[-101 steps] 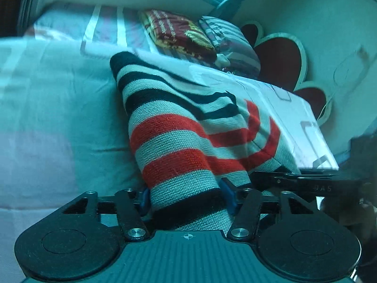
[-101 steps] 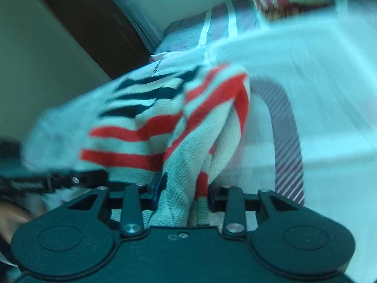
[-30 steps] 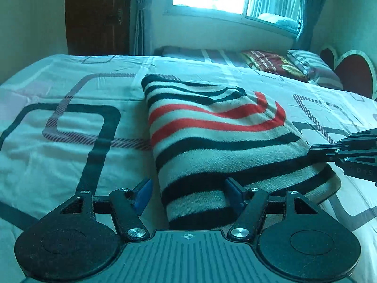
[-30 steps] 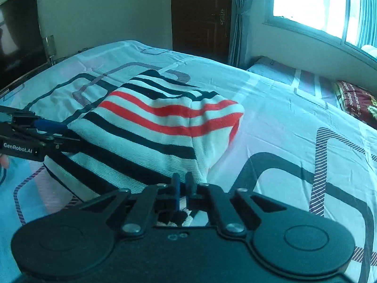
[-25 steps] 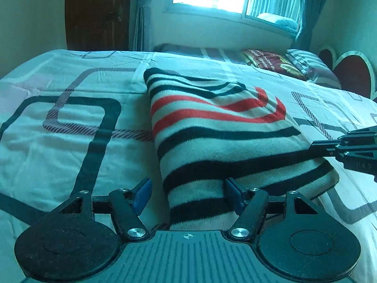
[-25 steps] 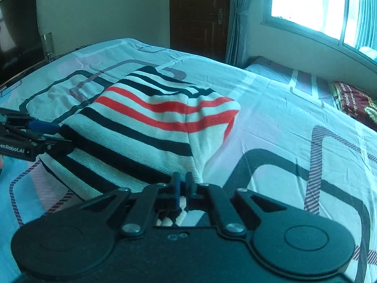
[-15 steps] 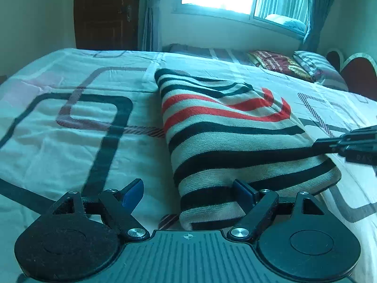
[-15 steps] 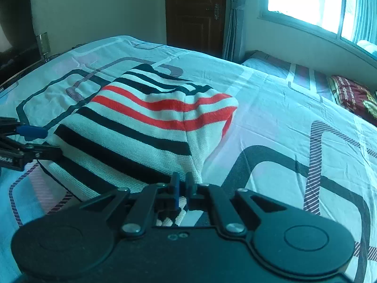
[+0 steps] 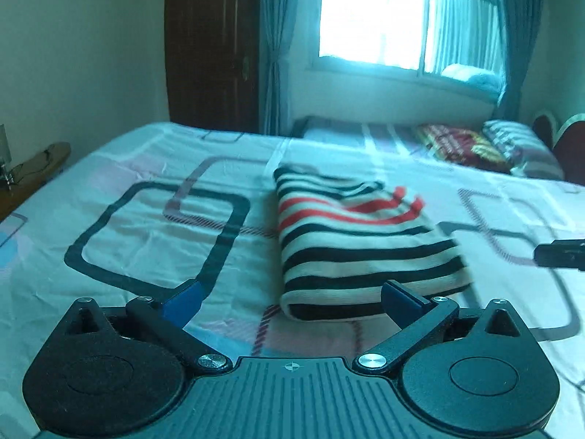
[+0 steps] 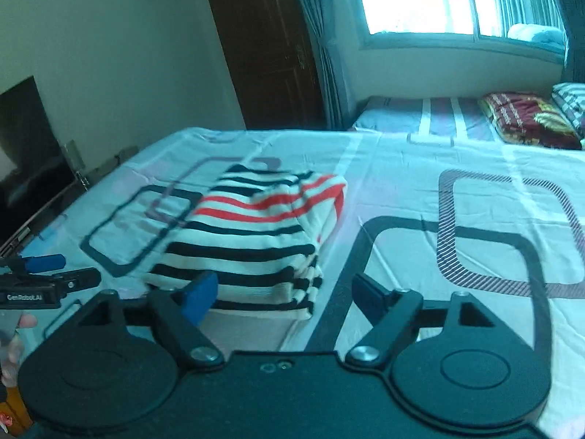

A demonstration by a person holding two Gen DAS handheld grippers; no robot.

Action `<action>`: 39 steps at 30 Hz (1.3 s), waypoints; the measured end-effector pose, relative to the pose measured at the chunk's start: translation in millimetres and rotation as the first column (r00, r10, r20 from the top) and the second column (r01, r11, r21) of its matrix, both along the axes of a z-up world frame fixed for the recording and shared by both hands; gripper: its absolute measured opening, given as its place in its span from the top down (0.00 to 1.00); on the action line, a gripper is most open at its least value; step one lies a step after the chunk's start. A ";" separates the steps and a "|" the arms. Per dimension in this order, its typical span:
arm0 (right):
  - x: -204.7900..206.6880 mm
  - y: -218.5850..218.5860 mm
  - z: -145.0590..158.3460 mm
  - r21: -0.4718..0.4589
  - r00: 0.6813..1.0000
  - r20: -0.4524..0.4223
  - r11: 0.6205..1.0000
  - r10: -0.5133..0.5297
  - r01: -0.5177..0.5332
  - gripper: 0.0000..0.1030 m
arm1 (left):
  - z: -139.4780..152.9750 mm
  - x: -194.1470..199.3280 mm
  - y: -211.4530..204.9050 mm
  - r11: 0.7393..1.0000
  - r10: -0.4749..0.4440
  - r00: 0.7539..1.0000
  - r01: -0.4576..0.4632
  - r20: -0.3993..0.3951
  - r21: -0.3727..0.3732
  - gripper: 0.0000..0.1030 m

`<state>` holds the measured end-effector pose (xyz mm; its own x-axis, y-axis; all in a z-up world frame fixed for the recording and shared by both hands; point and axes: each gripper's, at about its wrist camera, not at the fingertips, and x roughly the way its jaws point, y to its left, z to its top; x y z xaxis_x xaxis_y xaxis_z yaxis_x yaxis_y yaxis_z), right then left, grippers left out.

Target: Fold small clothes

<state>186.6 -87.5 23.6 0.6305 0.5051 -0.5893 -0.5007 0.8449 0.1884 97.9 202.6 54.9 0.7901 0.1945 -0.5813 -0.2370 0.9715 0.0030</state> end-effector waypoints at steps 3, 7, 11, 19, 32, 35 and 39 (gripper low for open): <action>-23.9 -0.2 14.5 -0.022 1.000 0.021 1.000 0.002 -0.002 0.09 | 14.1 -18.1 -10.7 1.000 -0.015 1.000 0.015 0.006 -0.016 0.00; -50.7 -6.9 23.2 -0.019 1.000 0.014 1.000 -0.025 0.026 0.01 | 25.3 -41.2 -24.6 0.999 -0.041 0.999 0.042 0.011 -0.030 0.00; -70.6 -10.0 29.7 -0.043 0.998 0.038 0.998 -0.052 0.054 0.01 | 33.7 -62.5 -36.5 0.998 -0.044 0.999 0.044 0.013 -0.038 0.00; -99.4 -8.1 35.7 -0.087 0.991 0.101 0.992 -0.085 0.094 0.01 | 40.6 -87.6 -51.1 0.998 -0.052 0.997 0.054 0.057 -0.039 0.00; -117.0 -11.5 35.5 -0.079 0.989 0.110 0.991 -0.099 0.108 0.01 | 46.9 -96.8 -60.9 0.997 -0.077 0.995 0.079 0.065 -0.026 0.00; -118.5 -12.6 35.8 -0.074 0.989 0.109 0.991 -0.104 0.113 0.01 | 46.8 -96.7 -61.4 0.996 -0.080 0.995 0.082 0.065 -0.023 0.00; -120.9 -13.7 36.2 -0.071 0.988 0.111 0.990 -0.111 0.119 0.01 | 45.8 -95.2 -59.9 0.996 -0.081 0.995 0.083 0.063 -0.024 0.00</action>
